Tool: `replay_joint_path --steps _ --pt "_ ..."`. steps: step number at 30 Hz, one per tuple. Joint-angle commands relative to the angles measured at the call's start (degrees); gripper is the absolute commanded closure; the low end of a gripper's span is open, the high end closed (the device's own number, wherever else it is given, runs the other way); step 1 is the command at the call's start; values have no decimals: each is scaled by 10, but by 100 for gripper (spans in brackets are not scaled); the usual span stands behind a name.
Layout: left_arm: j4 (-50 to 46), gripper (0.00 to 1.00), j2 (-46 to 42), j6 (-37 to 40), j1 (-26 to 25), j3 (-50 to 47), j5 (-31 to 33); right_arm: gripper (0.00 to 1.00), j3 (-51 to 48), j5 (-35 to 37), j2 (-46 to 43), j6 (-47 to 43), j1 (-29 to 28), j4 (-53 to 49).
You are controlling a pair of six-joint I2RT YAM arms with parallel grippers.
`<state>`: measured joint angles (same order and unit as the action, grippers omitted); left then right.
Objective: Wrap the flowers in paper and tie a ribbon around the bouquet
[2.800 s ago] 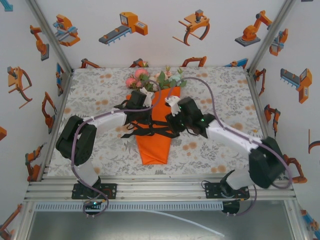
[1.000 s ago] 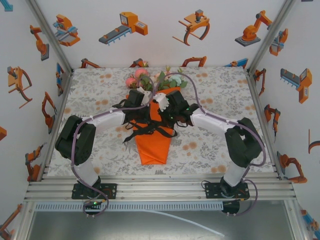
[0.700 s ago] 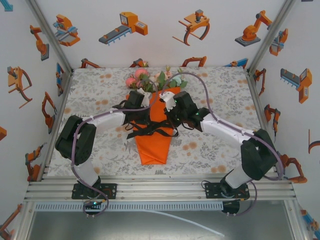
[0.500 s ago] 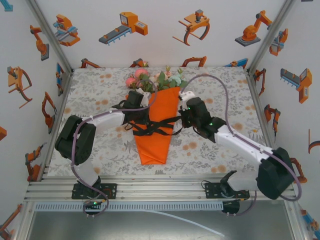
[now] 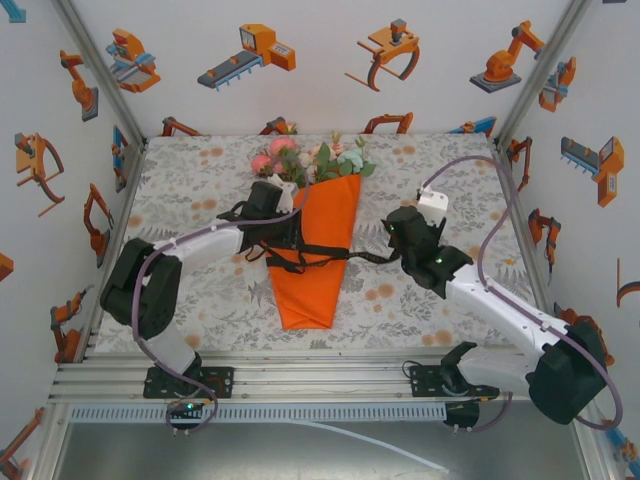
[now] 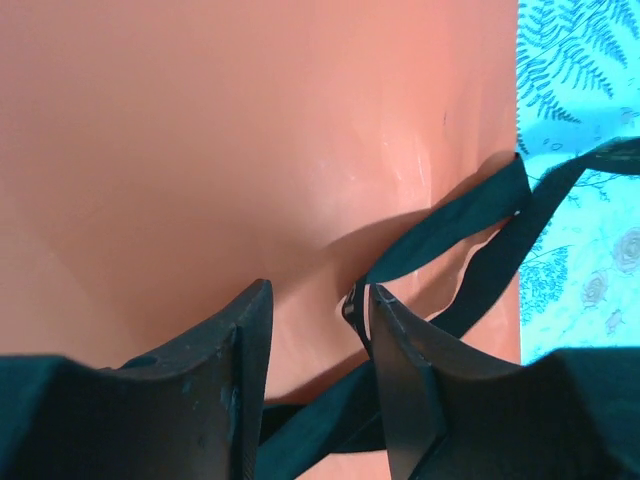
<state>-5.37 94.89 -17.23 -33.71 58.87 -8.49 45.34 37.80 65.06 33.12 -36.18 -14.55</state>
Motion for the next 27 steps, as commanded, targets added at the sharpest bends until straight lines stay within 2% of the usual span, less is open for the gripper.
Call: replay_joint_path --steps 1,4,5,7,9,10,12,15,17,20,21,23,24,25,27 --pt "-14 54 -80 -8 17 -20 43 47 -24 -202 -14 -206 1 100" --pt "-59 52 -143 10 36 -50 93 46 -17 -415 18 -434 1 94" --pt "-71 51 -159 27 42 -59 110 45 -5 -453 38 -489 1 70" --pt "-85 50 -188 93 54 -80 139 44 40 -476 104 -576 1 -1" --pt "-120 48 -187 171 64 -75 130 45 100 -503 180 -637 1 -88" --pt "-143 48 -180 208 63 -67 134 45 124 -512 222 -652 3 -111" --pt "-157 46 -167 225 65 -61 145 45 150 -520 270 -656 7 -126" --pt "-138 44 -171 237 75 -75 131 41 157 -555 311 -642 14 -91" --pt "-119 42 -185 247 86 -89 106 41 164 -551 333 -638 17 -78" --pt "-106 39 -194 274 98 -100 80 52 185 -519 357 -643 24 -86" --pt "-109 39 -191 285 99 -98 75 61 196 -509 361 -645 26 -98" --pt "-110 37 -183 311 99 -99 38 86 208 -508 362 -645 28 -109" --pt "-101 37 -178 321 99 -103 26 95 204 -518 359 -650 30 -107" --pt "-88 36 -173 331 100 -109 17 100 201 -527 355 -652 33 -102" --pt "-71 35 -162 381 99 -120 -17 100 199 -540 339 -646 40 -101"
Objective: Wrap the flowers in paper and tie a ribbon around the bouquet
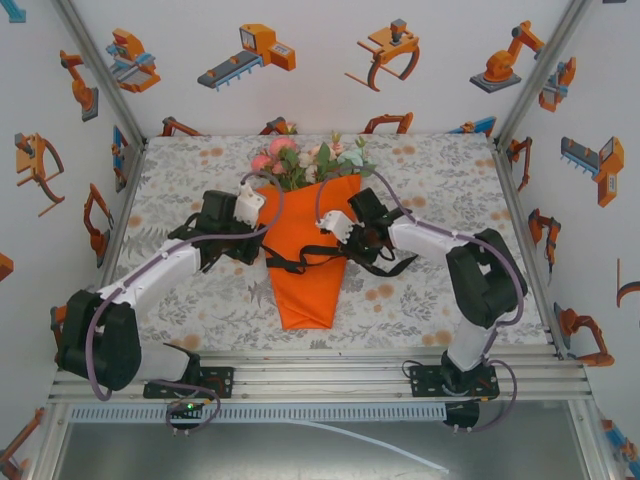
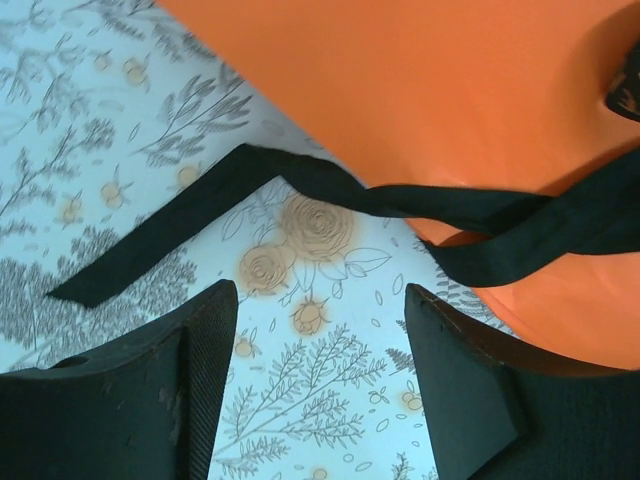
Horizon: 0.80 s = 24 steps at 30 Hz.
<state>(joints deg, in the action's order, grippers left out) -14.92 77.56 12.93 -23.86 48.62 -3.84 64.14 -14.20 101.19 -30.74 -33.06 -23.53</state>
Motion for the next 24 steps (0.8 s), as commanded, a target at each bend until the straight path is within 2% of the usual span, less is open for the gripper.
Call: replay_joint_path --steps 1,4,9,15,19,22,24 --pt "33 35 18 91 1 -20 -80 100 10 -26 -33 -3 11 -10" --pt "58 33 43 125 1 -21 -100 100 -1 -42 -69 13 15 10" --pt "108 35 84 167 -5 -14 -54 100 0 -57 -97 20 15 16" --pt "148 35 75 217 -8 -35 -17 100 4 -73 -102 23 15 13" --pt "168 35 78 235 -9 -38 -47 100 10 -74 -105 24 15 8" --pt "192 45 91 228 -10 -34 -78 100 10 -74 -107 24 15 7" --pt "196 56 93 220 -12 -30 -95 100 11 -73 -107 26 15 4"
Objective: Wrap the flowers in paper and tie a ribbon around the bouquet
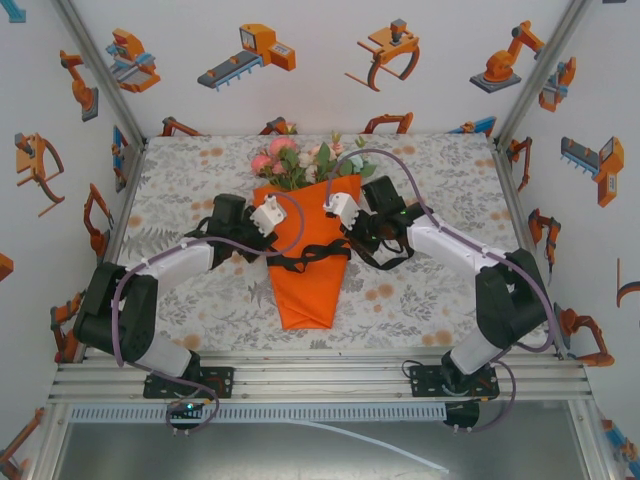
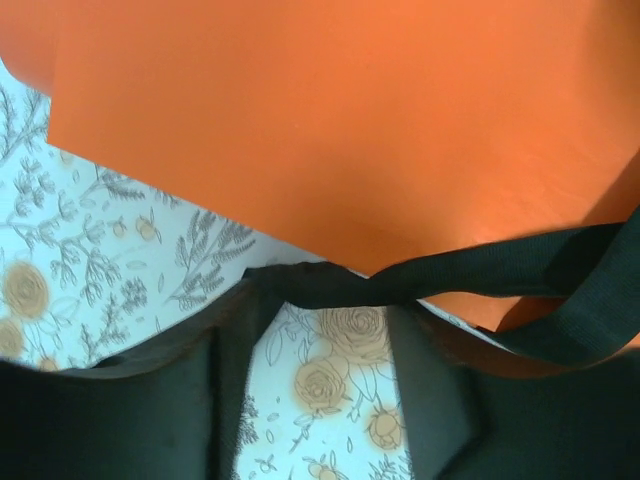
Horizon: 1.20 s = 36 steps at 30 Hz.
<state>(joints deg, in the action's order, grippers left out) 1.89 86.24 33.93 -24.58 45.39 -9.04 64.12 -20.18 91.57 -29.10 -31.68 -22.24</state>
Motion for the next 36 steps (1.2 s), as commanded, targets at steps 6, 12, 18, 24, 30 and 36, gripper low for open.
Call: replay_joint_path --steps 6,12,18,24,30,36 --pt "6 99 -9 -3 -5 -4 -28 100 10 11 -15 33 1 -2" --pt "10 100 -49 -80 -2 -16 32 100 -29 100 -32 123 2 71" --pt "-15 100 -87 -300 9 -6 180 100 -76 251 -51 319 30 133" --pt "-94 100 -108 -570 58 -10 263 100 -84 281 -41 452 80 98" --pt "-166 100 -90 -708 184 -19 243 100 -100 258 -32 553 170 65" --pt "-132 100 -100 -771 310 -65 198 100 -157 206 -49 640 292 91"
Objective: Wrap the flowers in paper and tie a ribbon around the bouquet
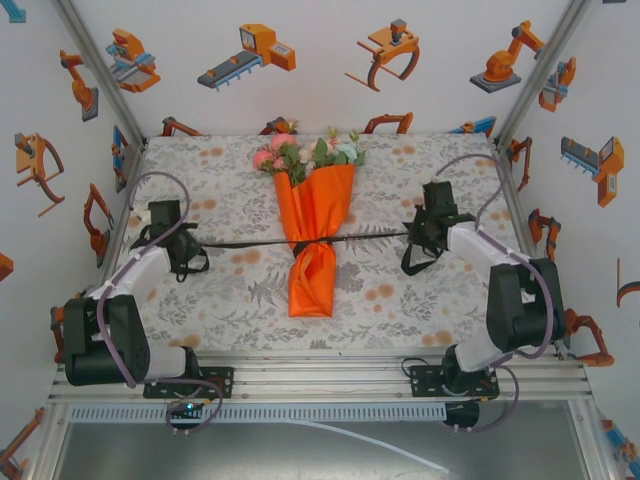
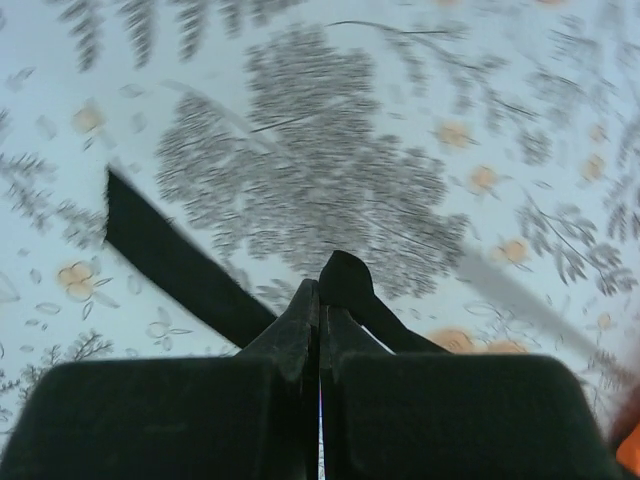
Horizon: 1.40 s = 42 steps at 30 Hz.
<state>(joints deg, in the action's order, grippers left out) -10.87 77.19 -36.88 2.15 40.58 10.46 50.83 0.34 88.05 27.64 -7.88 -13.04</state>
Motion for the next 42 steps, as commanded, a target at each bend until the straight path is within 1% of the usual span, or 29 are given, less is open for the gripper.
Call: replay_joint_path --steps 1,4,6,9,11,12,13,14,15,16,17,18,19,21,22,23,24,25,27,28,30,31,32,34,35,36,39,40,42 --pt "0 100 -5 -69 63 -20 -12 100 -33 1 -19 82 72 1" --pt "14 100 5 -84 104 -32 -38 100 -52 12 -38 103 113 6" --pt "24 100 5 -93 117 -40 -47 100 -61 25 -54 119 133 9" --pt "56 100 -4 -87 117 -52 -74 100 -66 34 -75 120 140 19" --pt "87 100 -16 -68 108 -59 -105 100 -69 12 -89 106 140 40" --pt "102 99 -28 -49 93 -57 -115 100 -69 -13 -98 92 137 53" --pt "113 84 -42 -20 63 -53 -119 97 -68 -48 -108 65 130 73" --pt "117 68 -56 10 31 -45 -114 83 -64 -75 -114 34 121 77" --pt "109 49 -74 42 -9 -32 -97 59 -52 -93 -123 -7 102 63" --pt "99 36 -88 72 -52 -17 -76 42 -38 -105 -132 -55 83 42" --pt "94 28 -100 99 -88 -7 -60 17 -24 -105 -140 -94 63 21" --pt "89 21 -111 133 -132 5 -38 15 -11 -110 -145 -135 41 0" --pt "88 18 -120 178 -170 16 -31 15 2 -129 -145 -172 19 -15" --pt "98 12 -126 272 -240 29 -36 16 18 -160 -132 -243 -25 -33" --pt "97 10 -122 329 -271 37 -53 17 23 -170 -119 -280 -50 -39" --pt "83 9 -115 380 -291 46 -83 19 25 -198 -107 -333 -69 -44" --pt "48 8 -103 441 -310 63 -117 22 28 -231 -91 -404 -90 -58" --pt "11 8 -88 496 -324 80 -142 22 34 -234 -76 -468 -119 -73" --pt "-35 8 -64 568 -339 97 -159 21 54 -235 -39 -549 -150 -100" --pt "-39 7 -57 593 -339 97 -176 20 68 -240 -19 -570 -154 -110" --pt "-31 6 -49 646 -335 82 -216 21 98 -255 28 -596 -156 -132" --pt "-45 5 -37 675 -335 83 -236 22 120 -263 56 -613 -159 -159" --pt "-55 4 -23 690 -335 86 -242 24 140 -258 80 -621 -161 -178" --pt "-74 4 16 700 -335 97 -245 31 173 -224 126 -621 -169 -202" --pt "-74 4 33 701 -336 99 -244 38 184 -220 142 -624 -172 -213" --pt "-68 3 48 697 -335 98 -244 49 186 -226 147 -624 -172 -212" --pt "-19 3 80 675 -339 95 -234 94 165 -240 134 -615 -172 -169" --pt "6 3 89 668 -340 92 -232 100 159 -246 129 -613 -172 -160" --pt "47 3 114 657 -341 93 -238 100 156 -274 122 -607 -172 -155"
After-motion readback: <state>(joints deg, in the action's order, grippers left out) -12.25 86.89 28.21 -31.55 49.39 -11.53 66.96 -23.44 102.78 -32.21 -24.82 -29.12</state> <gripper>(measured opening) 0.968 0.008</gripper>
